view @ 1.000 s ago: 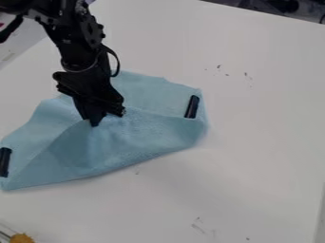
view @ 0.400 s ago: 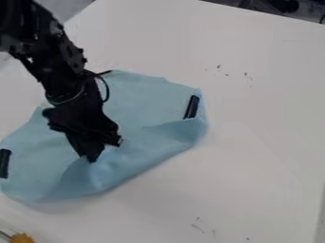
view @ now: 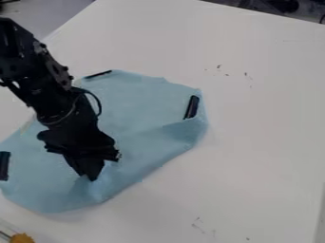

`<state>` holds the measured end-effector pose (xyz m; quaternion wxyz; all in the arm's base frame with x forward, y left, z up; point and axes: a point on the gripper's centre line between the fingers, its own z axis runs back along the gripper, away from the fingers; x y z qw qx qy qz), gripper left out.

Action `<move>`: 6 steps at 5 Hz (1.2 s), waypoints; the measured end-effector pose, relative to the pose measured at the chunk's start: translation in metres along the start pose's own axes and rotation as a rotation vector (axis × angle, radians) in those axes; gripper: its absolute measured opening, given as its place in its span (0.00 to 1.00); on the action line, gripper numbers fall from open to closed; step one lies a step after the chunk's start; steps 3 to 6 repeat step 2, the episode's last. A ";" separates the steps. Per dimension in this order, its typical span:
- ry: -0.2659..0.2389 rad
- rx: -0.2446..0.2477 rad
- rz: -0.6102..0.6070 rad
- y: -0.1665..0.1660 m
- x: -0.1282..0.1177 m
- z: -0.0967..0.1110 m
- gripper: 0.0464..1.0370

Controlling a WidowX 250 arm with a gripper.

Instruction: Unfold the cloth from top left to bottom right

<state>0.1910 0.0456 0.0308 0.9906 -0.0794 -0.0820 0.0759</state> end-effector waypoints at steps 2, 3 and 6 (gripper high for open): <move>-0.012 0.021 0.027 -0.008 -0.015 0.000 0.18; -0.012 0.021 0.027 -0.008 -0.015 0.000 0.18; -0.012 0.021 0.027 -0.008 -0.015 0.000 0.18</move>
